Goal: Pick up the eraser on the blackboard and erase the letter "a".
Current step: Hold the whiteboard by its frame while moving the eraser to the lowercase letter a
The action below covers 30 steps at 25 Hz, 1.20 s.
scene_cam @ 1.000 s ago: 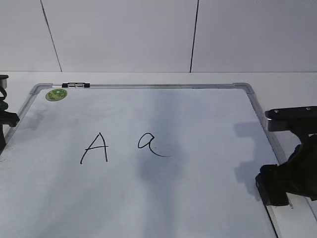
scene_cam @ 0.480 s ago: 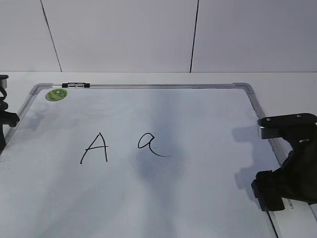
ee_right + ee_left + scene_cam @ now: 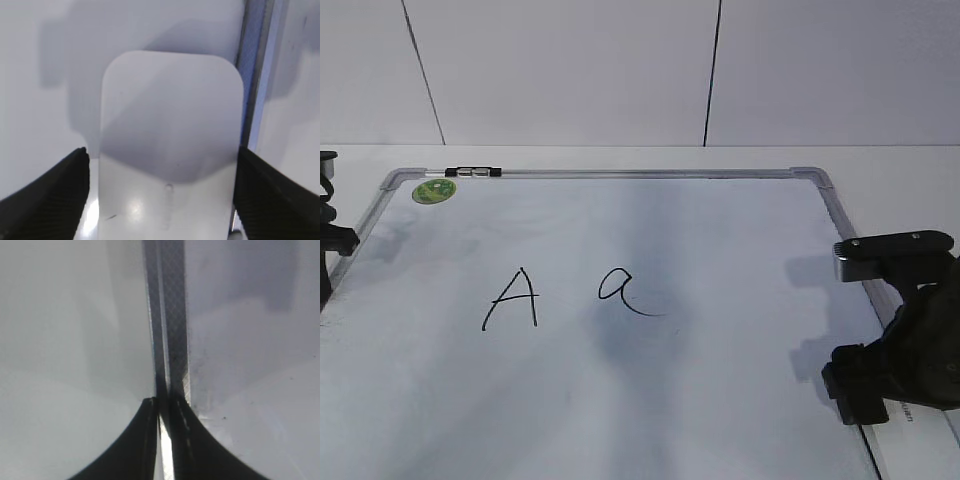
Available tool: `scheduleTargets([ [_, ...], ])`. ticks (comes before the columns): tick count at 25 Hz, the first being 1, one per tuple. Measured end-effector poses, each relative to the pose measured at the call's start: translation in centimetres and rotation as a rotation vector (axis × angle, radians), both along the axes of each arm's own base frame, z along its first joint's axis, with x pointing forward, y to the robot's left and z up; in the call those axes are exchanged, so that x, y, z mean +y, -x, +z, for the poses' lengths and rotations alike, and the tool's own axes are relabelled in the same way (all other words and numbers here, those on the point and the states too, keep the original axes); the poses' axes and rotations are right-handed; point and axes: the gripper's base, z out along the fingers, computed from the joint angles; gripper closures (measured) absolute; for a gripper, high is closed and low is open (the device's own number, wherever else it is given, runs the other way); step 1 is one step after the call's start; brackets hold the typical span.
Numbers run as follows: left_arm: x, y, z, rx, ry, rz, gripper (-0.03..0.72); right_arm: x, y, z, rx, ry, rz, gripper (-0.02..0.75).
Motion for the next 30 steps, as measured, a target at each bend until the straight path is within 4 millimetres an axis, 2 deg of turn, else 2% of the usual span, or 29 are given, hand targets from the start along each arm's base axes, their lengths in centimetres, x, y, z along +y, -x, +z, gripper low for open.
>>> scheduleTargets([
  [14,0.00,0.00,0.00,0.000,0.000,0.000,0.634,0.13,-0.14,-0.99,0.040,0.012,-0.006,0.127],
  [30,0.00,0.00,0.00,0.000,0.000,0.000,0.634,0.16,-0.17,-0.96,0.039,0.009,-0.008,0.209],
])
